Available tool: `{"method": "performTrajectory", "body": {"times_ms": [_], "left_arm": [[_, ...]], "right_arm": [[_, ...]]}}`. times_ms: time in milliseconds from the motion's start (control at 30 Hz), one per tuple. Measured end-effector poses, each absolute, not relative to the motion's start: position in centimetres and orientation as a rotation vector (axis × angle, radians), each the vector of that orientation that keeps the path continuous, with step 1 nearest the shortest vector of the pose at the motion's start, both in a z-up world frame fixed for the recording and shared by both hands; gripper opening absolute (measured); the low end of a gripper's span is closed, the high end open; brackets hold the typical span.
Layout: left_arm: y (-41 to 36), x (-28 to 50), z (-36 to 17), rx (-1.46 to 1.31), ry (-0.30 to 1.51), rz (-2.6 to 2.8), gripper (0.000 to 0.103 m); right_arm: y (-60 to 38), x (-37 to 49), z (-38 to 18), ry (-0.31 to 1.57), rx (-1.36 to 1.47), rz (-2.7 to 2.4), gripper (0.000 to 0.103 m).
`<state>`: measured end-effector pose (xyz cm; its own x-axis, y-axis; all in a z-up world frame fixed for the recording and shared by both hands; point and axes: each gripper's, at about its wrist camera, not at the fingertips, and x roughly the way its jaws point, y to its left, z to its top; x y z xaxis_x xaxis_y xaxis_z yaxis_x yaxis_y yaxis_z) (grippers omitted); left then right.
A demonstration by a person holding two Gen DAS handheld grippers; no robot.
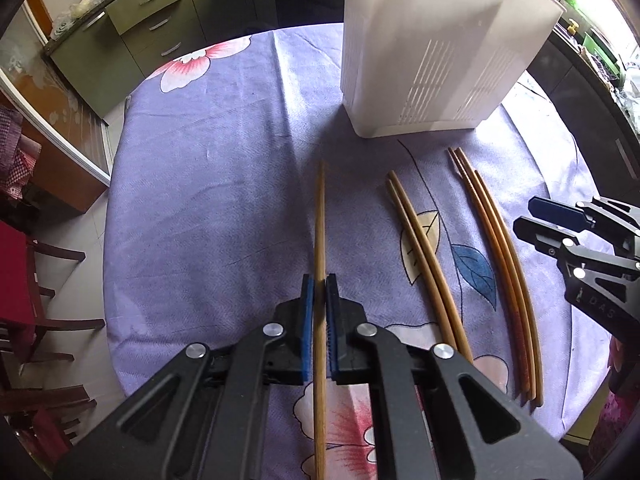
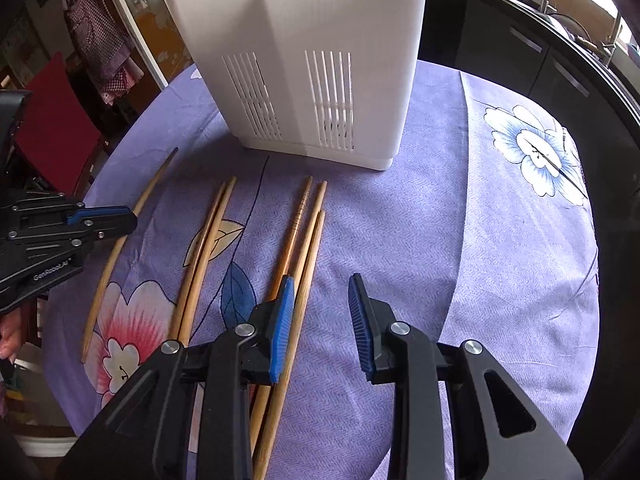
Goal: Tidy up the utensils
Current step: 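Close the left tool on a chopstick while the right tool grasps another chopstick, then lift the chopsticks toward the white caddy with both tools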
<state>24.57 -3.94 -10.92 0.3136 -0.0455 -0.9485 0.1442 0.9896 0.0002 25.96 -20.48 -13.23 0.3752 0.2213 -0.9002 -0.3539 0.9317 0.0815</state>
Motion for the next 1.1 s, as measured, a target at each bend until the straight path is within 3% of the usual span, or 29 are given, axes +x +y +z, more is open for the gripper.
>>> {"method": "performTrajectory", "body": {"times_ms": [1100], "left_arm": [[-3.3,23.7,-10.8,0.087,1.244,-0.129,0.006]], "right_arm": [[-17.8,26.8,-15.4,1.179,-0.21,0.321,0.025]]}}
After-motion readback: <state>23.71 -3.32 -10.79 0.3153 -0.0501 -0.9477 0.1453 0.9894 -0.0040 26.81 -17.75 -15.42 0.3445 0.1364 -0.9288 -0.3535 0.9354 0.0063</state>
